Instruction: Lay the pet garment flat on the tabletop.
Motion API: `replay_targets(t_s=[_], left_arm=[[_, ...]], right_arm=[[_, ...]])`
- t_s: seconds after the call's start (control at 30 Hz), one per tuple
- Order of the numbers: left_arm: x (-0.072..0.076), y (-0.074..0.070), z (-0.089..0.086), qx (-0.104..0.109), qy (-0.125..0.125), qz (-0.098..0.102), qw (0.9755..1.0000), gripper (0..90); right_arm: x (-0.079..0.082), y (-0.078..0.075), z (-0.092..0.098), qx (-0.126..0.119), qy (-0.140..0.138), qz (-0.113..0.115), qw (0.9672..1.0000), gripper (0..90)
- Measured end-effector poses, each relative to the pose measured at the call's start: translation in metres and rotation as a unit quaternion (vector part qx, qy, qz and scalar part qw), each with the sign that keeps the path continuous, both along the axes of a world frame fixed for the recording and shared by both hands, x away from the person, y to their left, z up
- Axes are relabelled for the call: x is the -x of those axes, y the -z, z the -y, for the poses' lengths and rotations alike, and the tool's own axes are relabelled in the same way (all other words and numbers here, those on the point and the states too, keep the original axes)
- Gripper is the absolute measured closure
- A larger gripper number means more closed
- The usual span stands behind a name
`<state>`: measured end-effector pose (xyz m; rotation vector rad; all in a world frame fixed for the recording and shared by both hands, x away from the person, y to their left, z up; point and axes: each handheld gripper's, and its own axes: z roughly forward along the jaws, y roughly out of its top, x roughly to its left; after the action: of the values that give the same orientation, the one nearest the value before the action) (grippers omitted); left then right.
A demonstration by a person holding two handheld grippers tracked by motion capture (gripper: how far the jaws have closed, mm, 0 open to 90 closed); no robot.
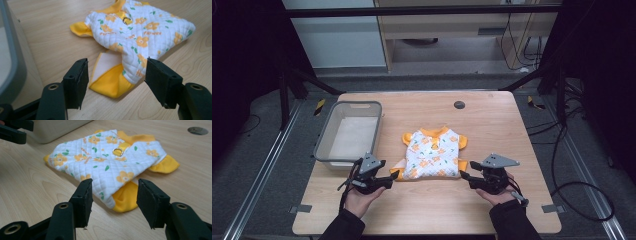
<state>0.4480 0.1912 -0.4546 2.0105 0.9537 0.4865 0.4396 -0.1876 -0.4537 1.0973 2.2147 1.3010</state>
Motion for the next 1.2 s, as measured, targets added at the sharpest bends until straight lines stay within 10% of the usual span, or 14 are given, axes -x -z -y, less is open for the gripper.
replay_targets(t_s=[0.77,1.2], left_arm=[[-0.016,0.031,0.024,-0.069,0.035,-0.038,0.9963,33.4],[-0.019,0.038,0.03,-0.071,0.052,-0.068,0.9938,58.9]], right_arm=[[-0.018,0.041,-0.023,0.065,-0.022,-0.038,0.9969,48.6],[-0.022,0.044,-0.03,0.09,-0.026,-0.041,0.9948,71.9]])
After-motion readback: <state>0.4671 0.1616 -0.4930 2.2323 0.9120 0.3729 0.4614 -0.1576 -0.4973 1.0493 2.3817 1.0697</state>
